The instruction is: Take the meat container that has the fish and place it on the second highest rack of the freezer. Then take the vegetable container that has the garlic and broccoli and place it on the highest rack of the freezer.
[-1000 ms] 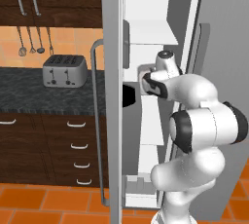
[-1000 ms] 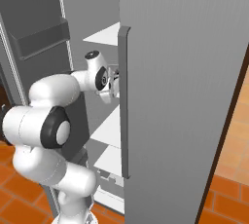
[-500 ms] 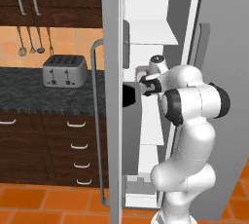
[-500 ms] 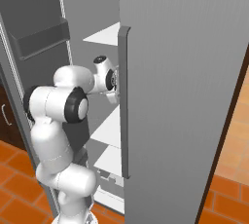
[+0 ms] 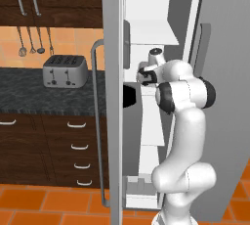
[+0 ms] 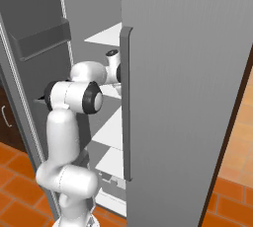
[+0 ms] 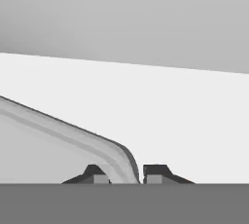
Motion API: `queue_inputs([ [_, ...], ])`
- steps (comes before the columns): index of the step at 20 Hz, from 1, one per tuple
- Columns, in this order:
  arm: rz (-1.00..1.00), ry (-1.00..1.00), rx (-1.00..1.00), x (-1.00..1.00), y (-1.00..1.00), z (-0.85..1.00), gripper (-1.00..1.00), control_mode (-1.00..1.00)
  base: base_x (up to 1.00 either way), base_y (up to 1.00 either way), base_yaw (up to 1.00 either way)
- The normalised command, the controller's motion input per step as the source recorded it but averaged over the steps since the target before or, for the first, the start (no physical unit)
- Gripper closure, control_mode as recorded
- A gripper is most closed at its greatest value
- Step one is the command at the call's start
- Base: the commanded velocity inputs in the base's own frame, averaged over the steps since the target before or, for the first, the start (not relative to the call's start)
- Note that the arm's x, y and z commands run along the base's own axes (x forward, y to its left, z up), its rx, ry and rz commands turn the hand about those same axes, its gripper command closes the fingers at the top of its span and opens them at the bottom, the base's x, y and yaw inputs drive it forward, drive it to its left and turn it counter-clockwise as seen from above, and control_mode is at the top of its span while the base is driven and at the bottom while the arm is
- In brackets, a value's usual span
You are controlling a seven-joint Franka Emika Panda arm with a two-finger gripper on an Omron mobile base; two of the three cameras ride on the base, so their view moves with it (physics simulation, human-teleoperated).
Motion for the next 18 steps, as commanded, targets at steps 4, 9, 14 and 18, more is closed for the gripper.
queue_inputs([
  [4, 0.0, -0.08, 0.0, -0.47, 0.0, 0.04, -1.0, -1.0, 0.0, 0.0, 0.0],
  [9, 0.0, -0.29, -0.04, -0.98, 0.08, -0.05, -1.0, -1.0, 0.0, 0.0, 0.0],
  [14, 0.0, -0.61, -0.13, -1.0, 0.1, -0.05, -1.0, -1.0, 0.0, 0.0, 0.0],
  [18, 0.0, -0.48, -0.01, -1.0, 0.3, 0.98, -1.0, -1.0, 0.0, 0.0, 0.0],
])
